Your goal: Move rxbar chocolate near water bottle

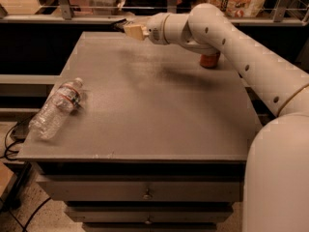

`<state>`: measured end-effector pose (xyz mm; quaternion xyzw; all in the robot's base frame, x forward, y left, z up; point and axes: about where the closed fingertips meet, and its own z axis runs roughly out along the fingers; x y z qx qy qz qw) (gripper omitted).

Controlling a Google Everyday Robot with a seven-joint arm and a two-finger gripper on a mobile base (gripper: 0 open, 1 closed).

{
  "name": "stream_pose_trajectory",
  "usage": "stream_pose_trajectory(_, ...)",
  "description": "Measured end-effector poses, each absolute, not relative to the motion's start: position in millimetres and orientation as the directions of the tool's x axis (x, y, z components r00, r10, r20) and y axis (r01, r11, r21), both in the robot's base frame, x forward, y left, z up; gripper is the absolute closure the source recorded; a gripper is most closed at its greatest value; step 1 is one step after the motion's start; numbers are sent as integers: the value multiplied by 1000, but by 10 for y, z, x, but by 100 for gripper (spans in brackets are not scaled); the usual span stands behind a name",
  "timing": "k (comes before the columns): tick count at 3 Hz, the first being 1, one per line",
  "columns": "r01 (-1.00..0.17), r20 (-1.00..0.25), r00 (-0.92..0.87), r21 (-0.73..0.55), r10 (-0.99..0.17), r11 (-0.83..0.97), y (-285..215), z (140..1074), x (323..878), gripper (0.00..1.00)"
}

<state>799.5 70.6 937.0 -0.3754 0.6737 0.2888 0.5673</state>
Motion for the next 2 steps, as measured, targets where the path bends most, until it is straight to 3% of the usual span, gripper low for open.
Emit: stream_pose_trajectory(2, -859, -975, -66, -53, -214, 509, 846, 9337, 7825, 100)
